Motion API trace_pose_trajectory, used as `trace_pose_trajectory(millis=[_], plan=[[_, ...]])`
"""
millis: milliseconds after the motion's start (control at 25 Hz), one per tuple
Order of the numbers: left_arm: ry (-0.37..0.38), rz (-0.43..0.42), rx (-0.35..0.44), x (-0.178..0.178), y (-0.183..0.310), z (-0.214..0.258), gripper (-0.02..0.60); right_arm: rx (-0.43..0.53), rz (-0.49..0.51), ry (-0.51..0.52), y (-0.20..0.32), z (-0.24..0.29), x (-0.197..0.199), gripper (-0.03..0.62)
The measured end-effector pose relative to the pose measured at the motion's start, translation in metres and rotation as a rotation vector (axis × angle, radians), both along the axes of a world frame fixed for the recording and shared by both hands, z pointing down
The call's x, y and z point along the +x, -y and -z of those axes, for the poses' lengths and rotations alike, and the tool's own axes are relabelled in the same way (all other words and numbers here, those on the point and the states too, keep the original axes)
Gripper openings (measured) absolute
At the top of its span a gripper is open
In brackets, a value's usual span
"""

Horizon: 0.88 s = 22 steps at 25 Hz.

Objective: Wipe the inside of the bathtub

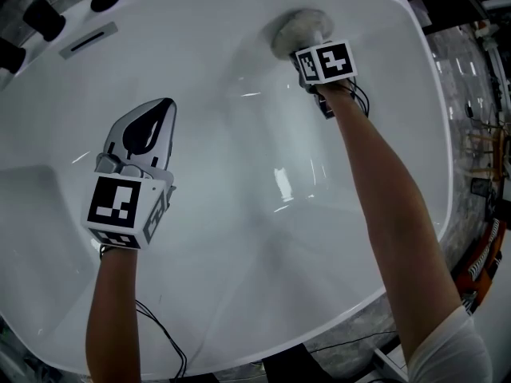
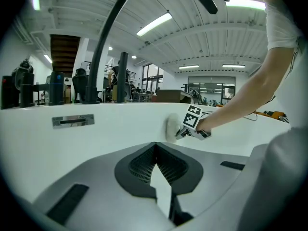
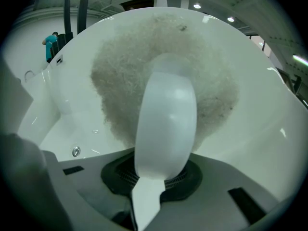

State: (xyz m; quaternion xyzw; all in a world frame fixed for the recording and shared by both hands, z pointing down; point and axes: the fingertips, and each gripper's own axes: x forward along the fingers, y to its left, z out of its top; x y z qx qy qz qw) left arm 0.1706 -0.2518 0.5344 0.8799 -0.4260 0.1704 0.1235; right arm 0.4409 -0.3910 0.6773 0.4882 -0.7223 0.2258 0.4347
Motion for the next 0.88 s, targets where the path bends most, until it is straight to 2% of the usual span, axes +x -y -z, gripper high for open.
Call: trace_pose_trajectory(millis=[400,640,880], plan=[[0.003,0.055,-0.020,-0.063,-0.020,0.000,0.011,-0.032,0.083,0.000,-0.015,-0.004,-0.080,0.096],[-0.003,0.096,-0.024,-0.101,-0.027,0.001,0.011,-0.038,0.092,0.026,-0.022,-0.004,-0.121,0.097],[-0.014,0.113,-0.024,-0.124,-0.035,0.004,0.011,-0.039,0.107,0.037,-0.027,-0.001,-0.150,0.096]])
